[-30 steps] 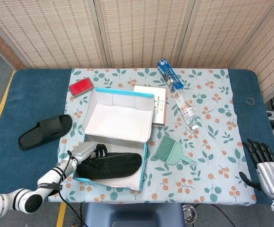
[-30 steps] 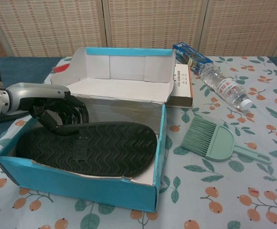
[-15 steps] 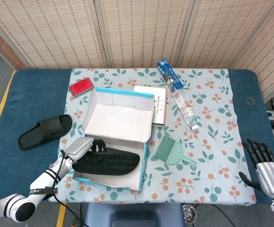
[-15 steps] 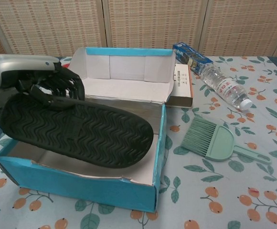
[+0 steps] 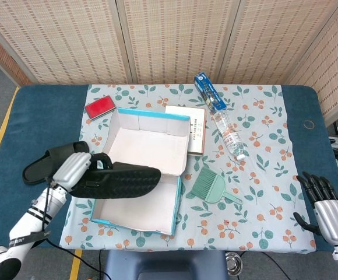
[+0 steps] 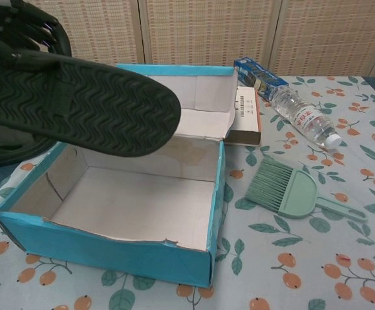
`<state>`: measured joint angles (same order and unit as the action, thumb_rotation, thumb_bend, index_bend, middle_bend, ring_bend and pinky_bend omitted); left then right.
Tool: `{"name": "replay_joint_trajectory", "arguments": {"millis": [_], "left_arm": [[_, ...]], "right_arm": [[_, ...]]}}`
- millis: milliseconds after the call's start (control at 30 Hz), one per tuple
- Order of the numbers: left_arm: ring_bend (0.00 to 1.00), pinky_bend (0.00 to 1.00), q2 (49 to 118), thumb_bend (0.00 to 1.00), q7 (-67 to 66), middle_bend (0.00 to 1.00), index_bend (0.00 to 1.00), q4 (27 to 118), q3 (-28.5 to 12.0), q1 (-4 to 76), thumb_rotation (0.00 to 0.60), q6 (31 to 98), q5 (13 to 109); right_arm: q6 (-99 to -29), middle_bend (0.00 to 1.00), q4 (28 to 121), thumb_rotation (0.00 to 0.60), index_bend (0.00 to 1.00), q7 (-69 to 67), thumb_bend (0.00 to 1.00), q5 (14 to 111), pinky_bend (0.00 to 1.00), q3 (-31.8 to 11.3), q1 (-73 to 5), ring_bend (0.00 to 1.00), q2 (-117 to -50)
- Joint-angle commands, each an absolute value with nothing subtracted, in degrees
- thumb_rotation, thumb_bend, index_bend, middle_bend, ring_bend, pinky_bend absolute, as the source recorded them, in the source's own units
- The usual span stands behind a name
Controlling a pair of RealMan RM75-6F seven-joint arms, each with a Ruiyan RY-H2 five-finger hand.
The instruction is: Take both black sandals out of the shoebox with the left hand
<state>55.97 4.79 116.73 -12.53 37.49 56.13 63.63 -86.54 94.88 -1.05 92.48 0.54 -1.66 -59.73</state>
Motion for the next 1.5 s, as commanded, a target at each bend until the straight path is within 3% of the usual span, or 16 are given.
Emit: {"name": "replay_joint_trajectory", "arguments": {"millis": [33, 167, 367, 633, 1000, 1067, 1167, 1233, 1333, 1400, 1500], "left_arm": [[0.7, 0.61, 52.16, 0.82, 7.07, 0.88, 0.79, 117.91, -13.93, 34.56, 0.6, 59.81, 64.77], [0.7, 0.61, 51.23, 0.82, 2.76, 0.88, 0.79, 114.53, -13.55, 30.51, 0.6, 68.61, 67.31], [0.7, 0.61, 57.15, 0.82, -7.99, 0.88, 0.79, 102.34, -9.2, 24.72, 0.6, 79.32, 70.88], [0.7, 0.61, 66.85, 0.82, -10.42, 0.88, 0.79, 83.05, -4.84, 19.04, 0.6, 84.21, 73.13], [0.69, 0.59, 78.84, 0.8, -11.6, 0.86, 0.78, 64.74, -2.44, 15.84, 0.6, 85.34, 76.38], [0.63, 0.54, 80.01, 0.77, -11.37, 0.8, 0.73, 63.87, -1.61, 15.32, 0.6, 84.53, 76.9], [0.46, 0.45, 80.58, 0.68, -9.16, 0.64, 0.59, 64.8, 0.0, 14.49, 0.6, 83.28, 78.46], [0.3, 0.38, 80.41, 0.6, -7.86, 0.45, 0.39, 66.53, 1.15, 13.93, 0.6, 82.02, 79.25], [0.04, 0.25, 79.0, 0.5, -6.28, 0.08, 0.04, 71.78, 2.65, 13.3, 0.6, 78.6, 79.06], [0.0, 0.21, 78.51, 0.45, -4.26, 0.0, 0.0, 74.28, 3.01, 12.98, 0.6, 78.62, 80.07], [0.0, 0.17, 78.46, 0.4, -2.21, 0.0, 0.0, 76.48, 3.54, 12.03, 0.6, 80.64, 82.57]], "right_arm": [[-86.46, 0.0, 94.96, 0.6, 0.0, -0.75, 0.2, 92.53, 0.0, 0.59, -1.68, 0.0, -59.8], [-86.86, 0.0, 95.19, 0.6, 0.0, -0.34, 0.2, 92.97, 0.0, 0.71, -1.54, 0.0, -59.85], [-87.88, 0.0, 95.23, 0.6, 0.0, -0.38, 0.2, 93.81, 0.0, 0.95, -1.11, 0.0, -59.83], [-88.38, 0.0, 95.35, 0.6, 0.0, -0.7, 0.2, 94.71, 0.0, 1.31, -0.91, 0.0, -59.66], [-89.27, 0.0, 95.38, 0.6, 0.0, -0.95, 0.2, 95.57, 0.0, 1.61, -0.48, 0.0, -59.55], [-89.52, 0.0, 95.34, 0.6, 0.0, -1.02, 0.2, 95.62, 0.0, 1.59, -0.37, 0.0, -59.53], [-89.82, 0.0, 95.3, 0.6, 0.0, -1.07, 0.2, 95.73, 0.0, 1.59, -0.24, 0.0, -59.51], [-89.84, 0.0, 95.23, 0.6, 0.0, -1.06, 0.2, 95.8, 0.0, 1.62, -0.21, 0.0, -59.54], [-89.75, 0.0, 95.25, 0.6, 0.0, -1.09, 0.2, 95.84, 0.0, 1.68, -0.21, 0.0, -59.48], [-89.89, 0.0, 95.27, 0.6, 0.0, -1.17, 0.2, 95.9, 0.0, 1.69, -0.14, 0.0, -59.41], [-90.16, 0.0, 95.28, 0.6, 0.0, -1.28, 0.2, 96.01, 0.0, 1.71, 0.0, 0.0, -59.34]]}}
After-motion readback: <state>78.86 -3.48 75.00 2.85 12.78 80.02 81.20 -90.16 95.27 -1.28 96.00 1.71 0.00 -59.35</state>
